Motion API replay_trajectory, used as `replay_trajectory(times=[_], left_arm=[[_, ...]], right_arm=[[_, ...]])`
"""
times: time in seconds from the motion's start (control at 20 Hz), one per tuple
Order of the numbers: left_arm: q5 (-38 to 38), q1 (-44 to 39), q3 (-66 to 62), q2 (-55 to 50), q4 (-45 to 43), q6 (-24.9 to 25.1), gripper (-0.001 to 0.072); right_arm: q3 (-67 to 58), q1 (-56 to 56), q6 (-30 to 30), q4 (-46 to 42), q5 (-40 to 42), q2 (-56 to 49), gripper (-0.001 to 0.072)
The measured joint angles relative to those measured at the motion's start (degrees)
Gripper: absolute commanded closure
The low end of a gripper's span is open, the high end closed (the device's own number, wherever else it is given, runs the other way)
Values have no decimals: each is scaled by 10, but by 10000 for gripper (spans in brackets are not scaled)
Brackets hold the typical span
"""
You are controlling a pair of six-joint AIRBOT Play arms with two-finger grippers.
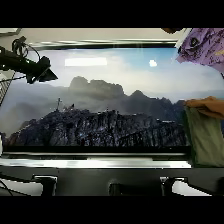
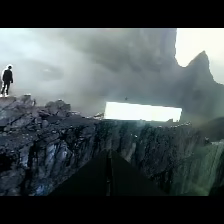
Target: Fold the clothes and pants, and hang the long-sleeved shirts on hangers.
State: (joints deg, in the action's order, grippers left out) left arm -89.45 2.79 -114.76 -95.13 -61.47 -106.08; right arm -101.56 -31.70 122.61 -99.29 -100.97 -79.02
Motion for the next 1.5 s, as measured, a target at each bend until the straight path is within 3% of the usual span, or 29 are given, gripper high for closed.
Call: replay_trajectory(times=[0.55, 1.2, 1.25, 1.35, 1.4, 1.5], left_arm=[[-2, 0, 0, 0, -1, 0, 691], [-1, 0, 0, 0, -5, 0, 691], [-1, 0, 0, 0, -5, 0, 691], [-1, 0, 0, 0, -5, 0, 691], [-1, 0, 0, 0, -5, 0, 691], [-1, 0, 0, 0, -5, 1, 691]], right_arm=[[362, -95, -39, -43, 85, 128, 685], [473, -110, -32, -98, 145, 141, 678], [475, -110, -32, -100, 145, 141, 613], [480, -110, -30, -106, 139, 141, 328], [481, -110, -30, -108, 138, 141, 280], [478, -110, -31, -107, 141, 141, 312]])
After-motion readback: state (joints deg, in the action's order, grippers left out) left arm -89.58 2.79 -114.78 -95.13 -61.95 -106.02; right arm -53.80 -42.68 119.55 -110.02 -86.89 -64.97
